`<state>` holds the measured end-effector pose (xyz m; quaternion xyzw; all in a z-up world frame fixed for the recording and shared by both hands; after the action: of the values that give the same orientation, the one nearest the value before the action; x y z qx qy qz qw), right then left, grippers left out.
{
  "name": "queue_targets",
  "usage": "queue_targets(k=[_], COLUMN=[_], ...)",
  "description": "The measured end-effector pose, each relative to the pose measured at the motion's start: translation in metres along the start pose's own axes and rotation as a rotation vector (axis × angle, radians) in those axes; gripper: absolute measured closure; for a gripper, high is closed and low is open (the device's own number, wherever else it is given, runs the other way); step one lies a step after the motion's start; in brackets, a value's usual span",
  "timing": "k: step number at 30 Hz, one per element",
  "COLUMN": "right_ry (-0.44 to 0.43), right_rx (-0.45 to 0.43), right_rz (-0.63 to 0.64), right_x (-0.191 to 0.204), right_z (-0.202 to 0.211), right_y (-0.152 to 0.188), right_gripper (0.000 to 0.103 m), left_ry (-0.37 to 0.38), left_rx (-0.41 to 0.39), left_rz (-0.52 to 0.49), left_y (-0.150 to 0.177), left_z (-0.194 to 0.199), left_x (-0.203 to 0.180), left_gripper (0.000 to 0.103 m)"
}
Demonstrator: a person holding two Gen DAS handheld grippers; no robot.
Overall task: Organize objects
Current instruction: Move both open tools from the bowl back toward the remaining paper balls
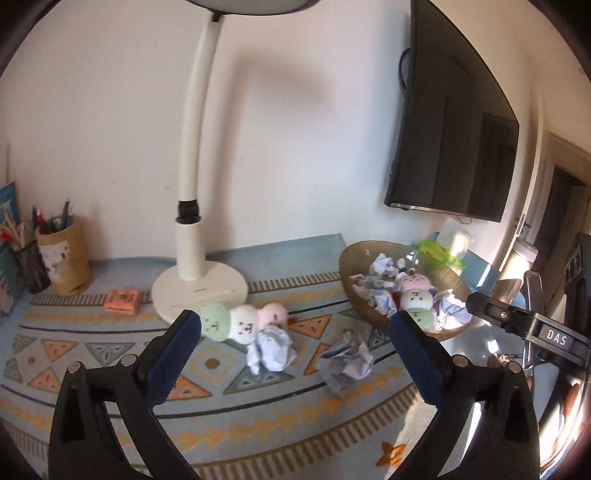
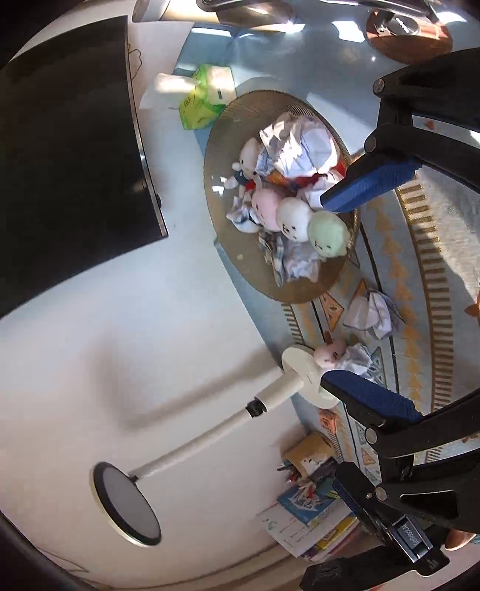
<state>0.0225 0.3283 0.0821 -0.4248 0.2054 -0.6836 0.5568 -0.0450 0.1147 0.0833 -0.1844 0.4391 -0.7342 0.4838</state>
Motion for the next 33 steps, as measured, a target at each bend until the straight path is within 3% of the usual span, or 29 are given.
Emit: queue_targets(k=[7,11,17,27,33], right_ry=[-0.027,0.021,0.090,0.173,0.137], right_rx=[0.141,0.157,0.233,0.267,0.319], right_rz=[0.083,0.090,0.051,0.172,0.087], right_x=[0.037,0.034,0.023,0.037,0.023], right_z=[-0.054,-0.069,-0.088,-0.097,-0.103], right_y=[0.060,0.072,0.078,0.085,0.084], right_gripper=[0.009,0.009,0.007,0.007,0.007], left_ry=[-0.167,-0.184,-0.173,-0.093,-0.118], left_rx=[0.097,0.112,0.179,0.215,0.211], left_rz=[0.190,0.255,0.317,0.444,0.352], left_y=[0.073,0.085,0.098,0.107,0.103], left_z=[0.001,-0.004,-0.010,-0.015,-0.016], left_x=[0.101,0.124,0.130,0.145,0.129], left_gripper=[0.001,0.001,0.001,0.001,0.001])
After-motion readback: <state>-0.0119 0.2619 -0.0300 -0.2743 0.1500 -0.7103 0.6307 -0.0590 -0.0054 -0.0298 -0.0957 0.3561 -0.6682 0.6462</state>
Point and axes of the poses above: each gripper's, at about its wrist camera, not at the fingertips, and z roughly against the way its jaws point, x to its left, y to its underside, the point moved 6 cm from there along -z, roughly the way its jaws point, and after that the axes turned 6 degrees about x, right-handed, at the moved point
